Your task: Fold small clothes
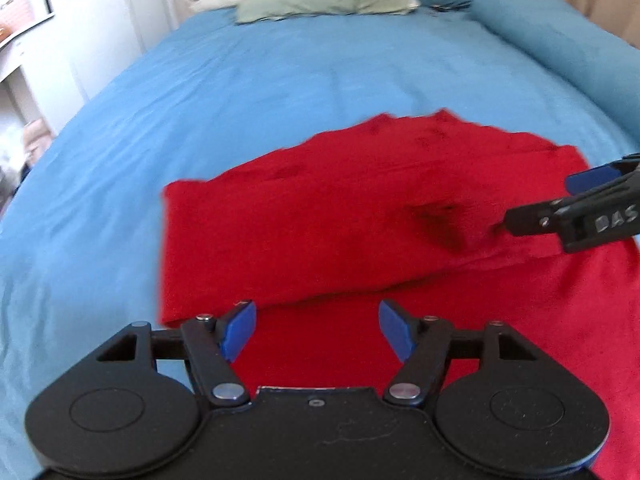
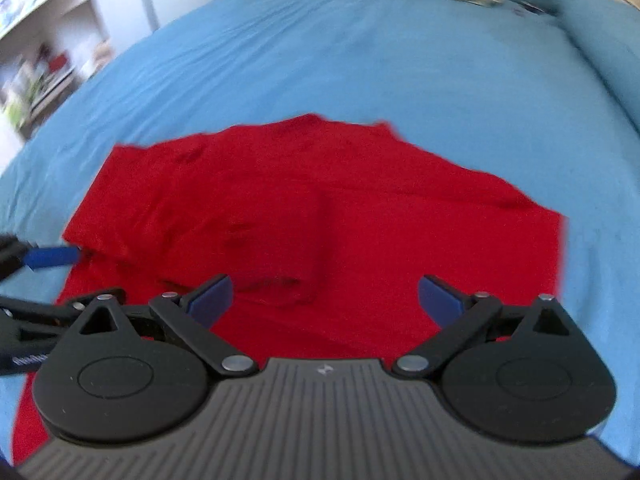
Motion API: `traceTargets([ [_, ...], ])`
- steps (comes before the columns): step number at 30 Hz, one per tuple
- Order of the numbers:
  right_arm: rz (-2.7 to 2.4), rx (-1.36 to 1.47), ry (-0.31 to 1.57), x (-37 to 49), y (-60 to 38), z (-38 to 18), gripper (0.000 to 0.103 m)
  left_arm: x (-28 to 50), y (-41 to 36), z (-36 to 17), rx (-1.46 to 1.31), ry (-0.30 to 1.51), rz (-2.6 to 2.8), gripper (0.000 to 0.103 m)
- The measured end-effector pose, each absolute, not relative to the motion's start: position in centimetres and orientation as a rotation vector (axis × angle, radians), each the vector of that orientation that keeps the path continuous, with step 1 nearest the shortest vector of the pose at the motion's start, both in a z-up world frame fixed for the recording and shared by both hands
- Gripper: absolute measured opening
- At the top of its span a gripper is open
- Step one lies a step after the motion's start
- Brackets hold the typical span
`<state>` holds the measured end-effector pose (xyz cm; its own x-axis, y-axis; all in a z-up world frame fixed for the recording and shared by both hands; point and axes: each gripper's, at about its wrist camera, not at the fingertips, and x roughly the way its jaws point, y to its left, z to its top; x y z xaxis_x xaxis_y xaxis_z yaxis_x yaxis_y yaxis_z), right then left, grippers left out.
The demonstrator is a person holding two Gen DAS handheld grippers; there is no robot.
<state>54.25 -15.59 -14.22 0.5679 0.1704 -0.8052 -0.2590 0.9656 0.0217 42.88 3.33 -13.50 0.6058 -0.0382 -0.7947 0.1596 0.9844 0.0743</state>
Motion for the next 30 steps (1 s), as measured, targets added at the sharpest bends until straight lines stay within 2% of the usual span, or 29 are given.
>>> traceTargets([
  [2, 0.249, -0.140, 0.933, 55.2, -13.7, -15.5, 0.102, 43.4, 4.4, -14.0, 0.142, 0.912, -0.097, 0.073],
  [4, 0.244, -0.178, 0.943, 56.0, -12.3, -16.8, 0.087, 43.6, 5.3, -14.3, 0.134, 0.906, -0.092, 0.073],
  [6, 0.219, -0.181, 0.960, 56.5, -11.9, -17.7, 0.062, 43.6, 5.8, -14.3, 0.126, 0.901, -0.090, 0.073],
  [8, 0.172, -0.113, 0.957, 56.7, -13.0, -17.4, 0.045, 43.7, 6.3, -14.4, 0.115, 0.897, -0.084, 0.073],
  [9, 0.142, -0.058, 0.951, 56.6, -14.0, -16.9, 0.042, 43.6, 6.4, -14.2, 0.105, 0.893, -0.081, 0.073],
  [11, 0.072, 0.034, 0.939, 56.2, -16.2, -16.2, 0.042, 43.5, 6.7, -14.1, 0.095, 0.889, -0.075, 0.073],
  [13, 0.007, 0.119, 0.935, 55.8, -18.8, -15.9, 0.049, 43.4, 6.9, -14.1, 0.105, 0.877, -0.064, 0.073],
  [15, -0.031, 0.248, 0.920, 54.9, -21.5, -16.2, 0.090, 43.5, 7.1, -14.4, 0.117, 0.870, -0.057, 0.073],
  [16, -0.024, 0.325, 0.907, 54.3, -22.6, -16.4, 0.096, 43.7, 7.3, -14.7, 0.121, 0.874, -0.057, 0.073],
  [17, -0.011, 0.377, 0.900, 53.9, -23.4, -16.7, 0.097, 43.9, 7.4, -15.1, 0.128, 0.884, -0.056, 0.073],
  [22, 0.066, 0.483, 0.919, 53.0, -23.4, -17.7, 0.097, 44.1, 8.1, -16.4, 0.167, 0.897, -0.047, 0.073],
  [26, 0.008, 0.401, 0.908, 53.6, -21.4, -17.6, 0.095, 44.0, 8.8, -16.7, 0.148, 0.913, -0.026, 0.073],
  [28, -0.045, 0.364, 0.904, 54.3, -21.1, -17.7, 0.089, 44.0, 9.1, -16.9, 0.134, 0.924, -0.009, 0.073],
  [30, -0.080, 0.336, 0.903, 54.9, -21.0, -18.0, 0.062, 44.1, 9.4, -17.1, 0.122, 0.926, 0.005, 0.073],
])
